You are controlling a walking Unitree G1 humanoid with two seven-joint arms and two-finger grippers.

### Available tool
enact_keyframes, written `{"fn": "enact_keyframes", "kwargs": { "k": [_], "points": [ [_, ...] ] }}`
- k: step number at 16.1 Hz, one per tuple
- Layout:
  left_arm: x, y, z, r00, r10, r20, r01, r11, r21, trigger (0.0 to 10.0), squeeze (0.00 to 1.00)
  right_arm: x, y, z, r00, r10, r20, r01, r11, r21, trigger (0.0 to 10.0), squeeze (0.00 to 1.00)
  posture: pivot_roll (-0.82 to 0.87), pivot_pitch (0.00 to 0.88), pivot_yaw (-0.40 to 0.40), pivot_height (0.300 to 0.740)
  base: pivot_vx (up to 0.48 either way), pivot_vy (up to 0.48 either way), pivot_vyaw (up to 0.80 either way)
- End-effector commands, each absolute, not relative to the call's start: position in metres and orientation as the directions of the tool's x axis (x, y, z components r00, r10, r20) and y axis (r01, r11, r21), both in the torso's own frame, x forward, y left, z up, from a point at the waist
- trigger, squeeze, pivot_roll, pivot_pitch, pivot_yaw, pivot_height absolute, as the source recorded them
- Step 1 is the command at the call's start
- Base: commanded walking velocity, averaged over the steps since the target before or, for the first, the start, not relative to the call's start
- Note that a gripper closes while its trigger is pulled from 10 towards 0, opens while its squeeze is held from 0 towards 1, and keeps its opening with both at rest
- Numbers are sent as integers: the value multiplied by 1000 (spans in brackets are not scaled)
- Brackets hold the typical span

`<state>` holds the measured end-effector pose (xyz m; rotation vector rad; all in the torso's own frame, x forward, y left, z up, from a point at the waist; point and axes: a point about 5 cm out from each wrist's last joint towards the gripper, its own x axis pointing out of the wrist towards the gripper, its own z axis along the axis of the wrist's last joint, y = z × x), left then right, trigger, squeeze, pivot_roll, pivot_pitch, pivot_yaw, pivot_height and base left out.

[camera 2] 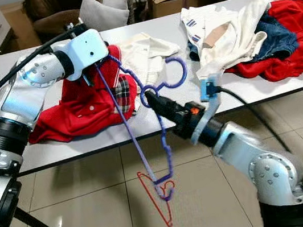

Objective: Hang hanger

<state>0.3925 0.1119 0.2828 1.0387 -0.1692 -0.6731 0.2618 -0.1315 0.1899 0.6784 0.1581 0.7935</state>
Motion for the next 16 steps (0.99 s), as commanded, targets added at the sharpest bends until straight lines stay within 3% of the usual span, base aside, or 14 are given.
{"fn": "enact_keyframes", "kwargs": {
  "k": [1, 3, 7, 12, 16],
  "points": [
    [390, 104, 287, 775, -609, -170, 433, 316, 844, 0, 0, 263, -132, 184, 725, 684, 81, -557, 513, 654, 0, 0, -235, 0, 96, 710, 0, 0, 0],
    [385, 97, 294, 754, -640, -147, 465, 362, 808, 0, 0, 271, -127, 173, 785, 619, 35, -446, 525, 724, 0, 0, -231, 0, 99, 710, 0, 0, 0],
    [385, 102, 295, 775, -619, -131, 457, 406, 791, 0, 0, 278, -118, 167, 797, 604, -16, -371, 510, 776, 0, 0, -219, 0, 95, 710, 0, 0, 0],
    [389, 120, 299, 823, -557, -109, 410, 450, 794, 0, 0, 276, -120, 167, 791, 610, -40, -377, 538, 754, 0, 0, -214, 0, 91, 710, 0, 0, 0],
    [394, 132, 300, 859, -498, -116, 356, 419, 835, 275, 0, 274, -126, 180, 802, 597, -22, -411, 578, 705, 0, 0, -216, 0, 93, 710, 0, 0, 0]
  ]
}}
